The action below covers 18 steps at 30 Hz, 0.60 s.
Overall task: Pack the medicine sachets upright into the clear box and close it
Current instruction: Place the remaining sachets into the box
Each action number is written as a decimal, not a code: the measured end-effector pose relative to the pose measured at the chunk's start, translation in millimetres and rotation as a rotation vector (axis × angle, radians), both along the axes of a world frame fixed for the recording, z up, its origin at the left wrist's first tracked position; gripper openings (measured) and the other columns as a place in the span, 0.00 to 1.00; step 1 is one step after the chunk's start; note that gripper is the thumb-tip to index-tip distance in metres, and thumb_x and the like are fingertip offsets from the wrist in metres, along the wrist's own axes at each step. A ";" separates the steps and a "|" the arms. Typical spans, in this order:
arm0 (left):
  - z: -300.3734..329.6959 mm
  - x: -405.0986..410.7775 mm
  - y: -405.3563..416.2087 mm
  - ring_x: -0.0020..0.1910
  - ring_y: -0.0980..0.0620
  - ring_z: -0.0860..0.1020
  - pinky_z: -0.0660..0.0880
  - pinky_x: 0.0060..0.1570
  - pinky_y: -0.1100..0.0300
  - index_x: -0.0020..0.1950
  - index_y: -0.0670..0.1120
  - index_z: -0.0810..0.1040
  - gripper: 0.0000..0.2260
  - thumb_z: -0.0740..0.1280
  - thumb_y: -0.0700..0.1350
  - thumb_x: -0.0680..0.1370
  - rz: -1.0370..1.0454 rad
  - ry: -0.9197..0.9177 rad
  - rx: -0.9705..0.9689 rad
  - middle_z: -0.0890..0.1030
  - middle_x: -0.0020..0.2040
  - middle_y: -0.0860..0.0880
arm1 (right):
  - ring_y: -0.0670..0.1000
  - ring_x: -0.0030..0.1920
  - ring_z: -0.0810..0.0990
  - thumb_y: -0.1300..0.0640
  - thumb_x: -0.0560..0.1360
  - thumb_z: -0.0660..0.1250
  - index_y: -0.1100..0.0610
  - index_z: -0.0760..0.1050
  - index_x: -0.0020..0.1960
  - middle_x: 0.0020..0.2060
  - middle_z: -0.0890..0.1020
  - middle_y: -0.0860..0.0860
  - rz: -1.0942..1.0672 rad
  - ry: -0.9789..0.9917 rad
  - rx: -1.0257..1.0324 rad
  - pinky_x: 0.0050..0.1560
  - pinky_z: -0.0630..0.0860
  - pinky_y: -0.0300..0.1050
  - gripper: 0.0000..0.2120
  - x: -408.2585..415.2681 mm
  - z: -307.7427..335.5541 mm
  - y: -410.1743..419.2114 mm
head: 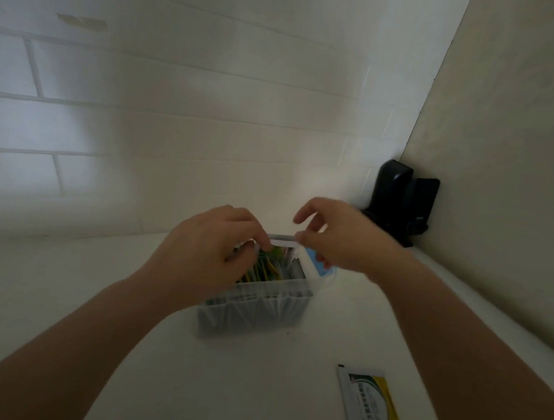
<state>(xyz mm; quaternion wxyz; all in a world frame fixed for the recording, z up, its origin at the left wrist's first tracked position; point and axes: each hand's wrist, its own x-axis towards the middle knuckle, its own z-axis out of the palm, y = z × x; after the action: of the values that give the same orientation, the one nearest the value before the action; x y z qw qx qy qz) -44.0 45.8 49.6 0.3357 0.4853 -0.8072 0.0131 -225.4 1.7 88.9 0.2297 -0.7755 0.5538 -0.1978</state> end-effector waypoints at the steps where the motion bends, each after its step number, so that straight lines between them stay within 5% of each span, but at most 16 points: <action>1: 1.4 -4.1 10.0 0.44 0.56 0.76 0.76 0.43 0.55 0.45 0.52 0.79 0.15 0.54 0.50 0.71 -0.040 0.046 -0.011 0.80 0.46 0.55 | 0.46 0.32 0.79 0.55 0.73 0.65 0.50 0.72 0.51 0.41 0.79 0.48 -0.006 -0.025 -0.065 0.33 0.80 0.40 0.07 -12.9 3.8 8.1; 5: -9.8 -38.4 50.1 0.46 0.62 0.75 0.74 0.48 0.63 0.49 0.57 0.75 0.11 0.55 0.50 0.74 -0.260 0.009 0.149 0.77 0.46 0.62 | 0.40 0.30 0.78 0.52 0.73 0.65 0.43 0.72 0.48 0.39 0.79 0.45 0.059 -0.013 -0.038 0.30 0.75 0.32 0.06 -66.2 3.4 54.6; 11: -64.9 -106.8 56.4 0.64 0.57 0.67 0.64 0.62 0.62 0.67 0.57 0.66 0.17 0.57 0.52 0.78 -0.234 -0.155 0.480 0.70 0.66 0.57 | 0.40 0.46 0.76 0.40 0.66 0.69 0.33 0.66 0.53 0.47 0.75 0.38 0.144 0.432 0.394 0.50 0.75 0.38 0.19 -120.1 -51.0 92.3; 18: -107.7 -130.9 35.9 0.74 0.54 0.51 0.47 0.72 0.58 0.73 0.52 0.57 0.29 0.58 0.61 0.75 -0.068 -0.201 0.504 0.55 0.76 0.54 | 0.36 0.42 0.71 0.42 0.60 0.75 0.39 0.68 0.51 0.44 0.71 0.36 0.168 0.341 0.436 0.38 0.66 0.29 0.24 -127.4 -74.9 111.9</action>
<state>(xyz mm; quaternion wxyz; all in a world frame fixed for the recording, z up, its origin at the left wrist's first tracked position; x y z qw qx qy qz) -174.8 81.8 -58.1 0.1228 0.5225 -0.8301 -0.1513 -352.9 113.6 14.0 0.3102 -0.7731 0.5476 0.0792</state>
